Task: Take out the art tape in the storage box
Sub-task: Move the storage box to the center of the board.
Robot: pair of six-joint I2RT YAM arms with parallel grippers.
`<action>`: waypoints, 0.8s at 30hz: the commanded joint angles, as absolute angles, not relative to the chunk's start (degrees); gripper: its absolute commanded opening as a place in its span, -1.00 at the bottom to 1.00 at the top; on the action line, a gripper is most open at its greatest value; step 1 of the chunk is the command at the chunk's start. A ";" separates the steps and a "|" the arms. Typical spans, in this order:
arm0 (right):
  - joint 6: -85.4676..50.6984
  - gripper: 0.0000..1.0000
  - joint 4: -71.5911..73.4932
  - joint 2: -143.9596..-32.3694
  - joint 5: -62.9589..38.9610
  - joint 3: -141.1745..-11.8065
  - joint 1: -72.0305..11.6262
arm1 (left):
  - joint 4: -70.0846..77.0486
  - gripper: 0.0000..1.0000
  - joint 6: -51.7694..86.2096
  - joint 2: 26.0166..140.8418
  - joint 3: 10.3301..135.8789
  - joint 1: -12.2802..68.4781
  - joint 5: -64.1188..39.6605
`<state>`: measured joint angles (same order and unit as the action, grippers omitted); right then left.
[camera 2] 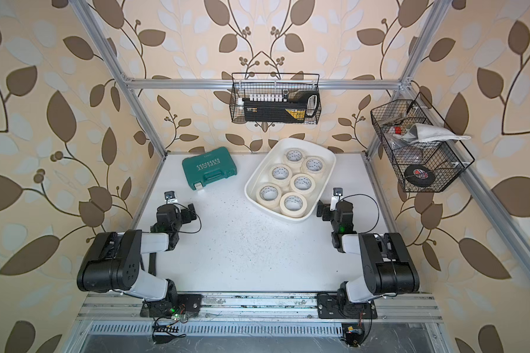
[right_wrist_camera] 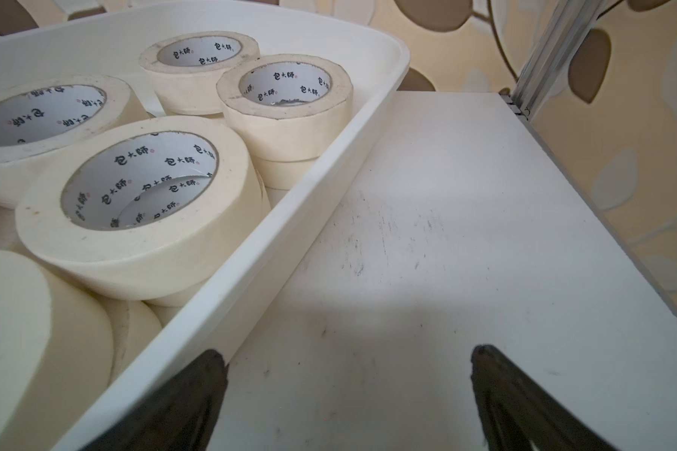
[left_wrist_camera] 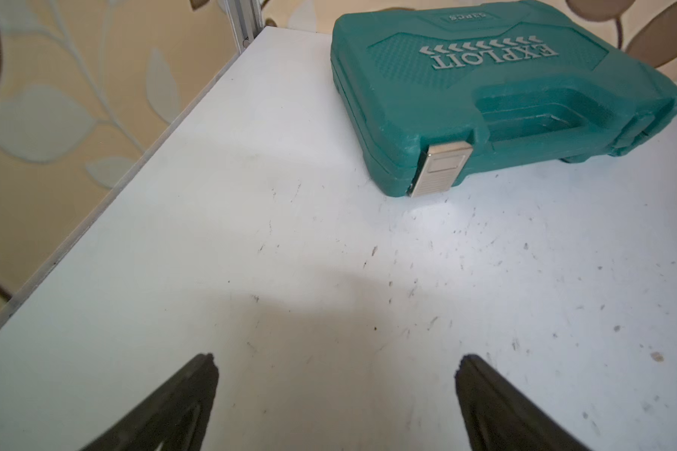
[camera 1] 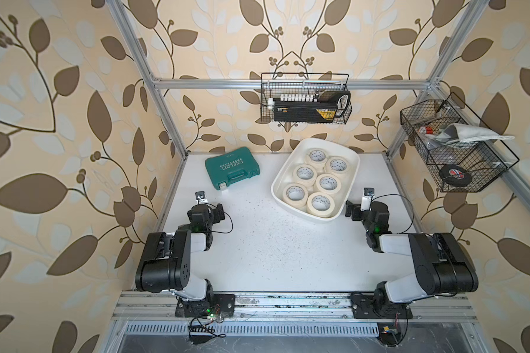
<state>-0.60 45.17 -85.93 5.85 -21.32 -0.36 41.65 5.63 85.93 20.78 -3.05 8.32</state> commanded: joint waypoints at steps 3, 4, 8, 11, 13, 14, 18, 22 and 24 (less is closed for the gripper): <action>-0.82 0.99 46.80 -86.30 5.45 -21.29 -1.09 | 42.37 0.98 4.75 85.38 22.17 -3.33 7.12; -0.77 0.99 46.79 -86.31 5.45 -21.35 -1.14 | 42.37 0.98 4.74 85.43 22.15 -3.32 7.12; -0.80 0.99 46.76 -86.39 5.50 -21.41 -1.00 | 42.28 0.98 4.75 85.38 22.15 -3.34 7.01; -0.82 0.99 46.58 -86.40 5.19 -21.53 -0.97 | 42.28 0.98 4.75 85.40 22.18 -3.38 6.92; -0.83 0.98 46.59 -86.40 5.20 -21.47 -0.92 | 42.28 0.98 4.70 85.43 22.15 -3.43 6.86; -0.79 0.99 46.71 -86.27 5.19 -21.37 -0.92 | 42.28 0.98 4.73 85.43 22.15 -3.42 6.86; -1.33 0.99 45.54 -84.82 6.72 -21.82 -1.05 | 42.89 0.98 4.79 84.97 21.70 -3.43 6.92; -2.29 0.99 30.60 -77.96 9.49 -27.47 -0.97 | 32.12 0.98 4.37 77.35 24.68 -3.05 6.77; -2.85 0.99 24.63 -76.21 8.77 -30.77 -1.04 | 24.35 0.98 5.47 72.61 27.74 -1.69 10.32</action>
